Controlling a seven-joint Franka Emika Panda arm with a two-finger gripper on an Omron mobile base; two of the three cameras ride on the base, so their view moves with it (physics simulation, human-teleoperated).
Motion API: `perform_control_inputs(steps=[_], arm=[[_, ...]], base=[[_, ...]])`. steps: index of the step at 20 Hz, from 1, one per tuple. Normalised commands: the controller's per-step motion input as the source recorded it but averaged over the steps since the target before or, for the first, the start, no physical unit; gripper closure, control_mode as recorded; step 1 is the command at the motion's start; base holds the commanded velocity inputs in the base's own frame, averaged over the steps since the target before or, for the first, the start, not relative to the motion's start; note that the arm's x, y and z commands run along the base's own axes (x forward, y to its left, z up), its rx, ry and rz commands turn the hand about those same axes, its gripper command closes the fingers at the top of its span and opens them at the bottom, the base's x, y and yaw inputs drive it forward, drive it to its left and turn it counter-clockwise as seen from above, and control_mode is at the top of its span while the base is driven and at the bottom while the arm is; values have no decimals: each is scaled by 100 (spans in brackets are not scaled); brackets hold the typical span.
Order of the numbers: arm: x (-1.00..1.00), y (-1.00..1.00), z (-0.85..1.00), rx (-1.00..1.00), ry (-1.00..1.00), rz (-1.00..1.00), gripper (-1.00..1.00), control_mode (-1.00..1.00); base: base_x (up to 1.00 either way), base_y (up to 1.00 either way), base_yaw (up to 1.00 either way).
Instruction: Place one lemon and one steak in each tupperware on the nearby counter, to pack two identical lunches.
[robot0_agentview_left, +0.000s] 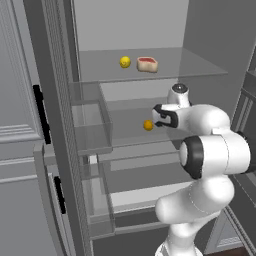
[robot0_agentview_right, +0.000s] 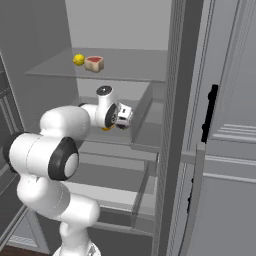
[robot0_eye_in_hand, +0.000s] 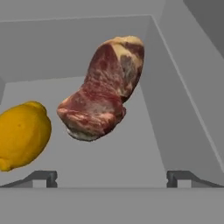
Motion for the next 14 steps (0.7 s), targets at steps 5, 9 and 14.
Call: perform_control_inputs(steps=[5,9,14], arm=[[11,-22,12,0,0,7,-100,-100],[10,3,2,0,0,3,-100,-100],[0,24,0,0,0,3,-100,-100]], base=[[0,0,0],[0,0,0],[0,0,0]])
